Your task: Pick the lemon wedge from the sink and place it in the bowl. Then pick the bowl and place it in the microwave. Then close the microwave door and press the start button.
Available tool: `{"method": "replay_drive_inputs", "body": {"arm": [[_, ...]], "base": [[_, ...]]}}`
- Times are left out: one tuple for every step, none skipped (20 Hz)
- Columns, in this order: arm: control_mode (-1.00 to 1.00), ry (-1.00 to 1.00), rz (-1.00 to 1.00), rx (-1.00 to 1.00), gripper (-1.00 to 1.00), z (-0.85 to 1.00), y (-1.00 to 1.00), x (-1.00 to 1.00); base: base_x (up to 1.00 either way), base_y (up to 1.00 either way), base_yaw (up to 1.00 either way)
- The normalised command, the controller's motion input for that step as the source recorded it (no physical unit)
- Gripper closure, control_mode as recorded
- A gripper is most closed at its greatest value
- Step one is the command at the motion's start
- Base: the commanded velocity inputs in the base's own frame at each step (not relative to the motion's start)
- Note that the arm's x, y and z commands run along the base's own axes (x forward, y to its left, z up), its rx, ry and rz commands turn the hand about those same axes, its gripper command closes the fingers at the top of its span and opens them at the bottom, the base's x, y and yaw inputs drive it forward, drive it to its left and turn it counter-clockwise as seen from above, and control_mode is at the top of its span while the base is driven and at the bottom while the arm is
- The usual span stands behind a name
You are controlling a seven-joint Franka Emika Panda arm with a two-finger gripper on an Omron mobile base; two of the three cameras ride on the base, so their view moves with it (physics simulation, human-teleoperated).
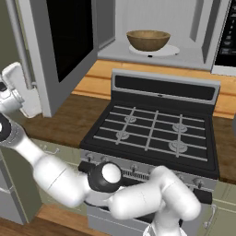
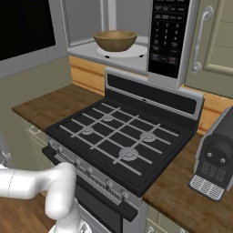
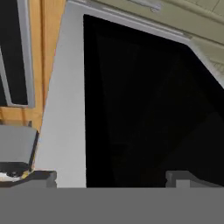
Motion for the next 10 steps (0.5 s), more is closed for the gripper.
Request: {"method": "replay_drive_inputs", "body": {"arm": [[-1.00,0.00,-0.11,0.00,-1.00,0.50,-0.86,0.00],[-1.00,0.00,-0.10,0.00,-1.00,0.47,-0.96,0.00],[-1.00,0.00,-0.09,0.00,-1.00,0.41,-0.99,0.00],[-1.00,0.00,-0.09,0.00,-1.00,0.34,-0.96,0.00],[-1.00,0.00,-0.09,0.00,-1.00,0.34,-1.00,-0.10],[-1.00,-0.04,-0.10,0.00,-1.00,0.31,-1.00,-0.24],[-1.00,-0.09,-0.14,0.00,-1.00,0.33,-1.00,-0.66],[-1.00,-0.04,-0.16,0.01,-1.00,0.29,-1.00,-0.64],[-1.00,-0.01,-0.17,0.01,-1.00,0.31,-1.00,-0.55],[-1.00,-0.03,-0.17,0.03,-1.00,0.31,-1.00,-0.59]], "base": [[0.00,0.00,0.00],[0.00,0.00,0.00],[0.00,0.00,0.00],[0.00,0.00,0.00],[0.00,0.00,0.00],[0.00,0.00,0.00],[0.00,0.00,0.00],[0.00,0.00,0.00],[0.00,0.00,0.00],[0.00,0.00,0.00]]}}
